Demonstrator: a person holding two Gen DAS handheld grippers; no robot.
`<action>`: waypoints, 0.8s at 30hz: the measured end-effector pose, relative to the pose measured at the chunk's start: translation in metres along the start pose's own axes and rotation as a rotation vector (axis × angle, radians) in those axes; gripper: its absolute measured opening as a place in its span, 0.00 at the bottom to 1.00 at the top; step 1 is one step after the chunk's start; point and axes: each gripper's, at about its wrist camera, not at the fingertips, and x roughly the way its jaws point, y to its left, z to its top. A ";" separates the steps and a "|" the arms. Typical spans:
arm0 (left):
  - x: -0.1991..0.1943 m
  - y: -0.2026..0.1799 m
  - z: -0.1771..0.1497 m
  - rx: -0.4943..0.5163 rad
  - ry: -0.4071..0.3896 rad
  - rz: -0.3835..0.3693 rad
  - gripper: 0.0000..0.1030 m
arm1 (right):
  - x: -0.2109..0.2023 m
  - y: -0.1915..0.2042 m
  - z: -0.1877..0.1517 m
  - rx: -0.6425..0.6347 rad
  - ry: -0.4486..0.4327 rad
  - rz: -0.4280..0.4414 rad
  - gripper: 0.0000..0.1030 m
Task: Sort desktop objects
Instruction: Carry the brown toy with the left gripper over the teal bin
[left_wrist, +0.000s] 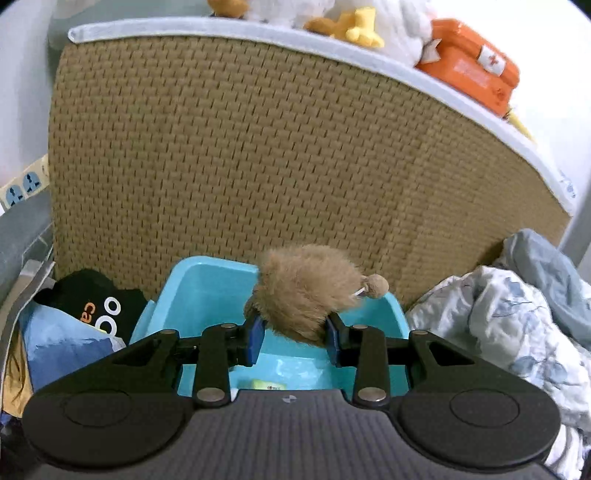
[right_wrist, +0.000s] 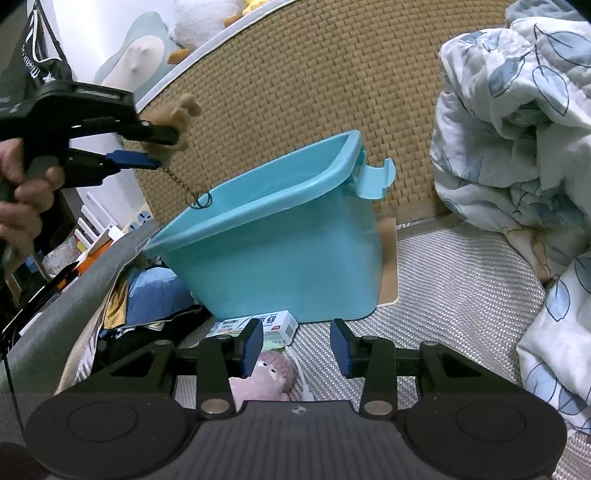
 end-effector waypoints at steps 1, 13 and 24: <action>0.006 -0.001 -0.001 -0.001 0.013 0.004 0.37 | 0.000 -0.001 0.000 0.003 0.000 -0.002 0.43; 0.083 0.006 -0.012 -0.063 0.210 0.058 0.37 | -0.002 -0.005 0.005 0.039 -0.008 0.013 0.43; 0.114 0.003 -0.012 -0.042 0.350 0.095 0.37 | -0.004 -0.006 0.008 0.052 -0.014 0.028 0.43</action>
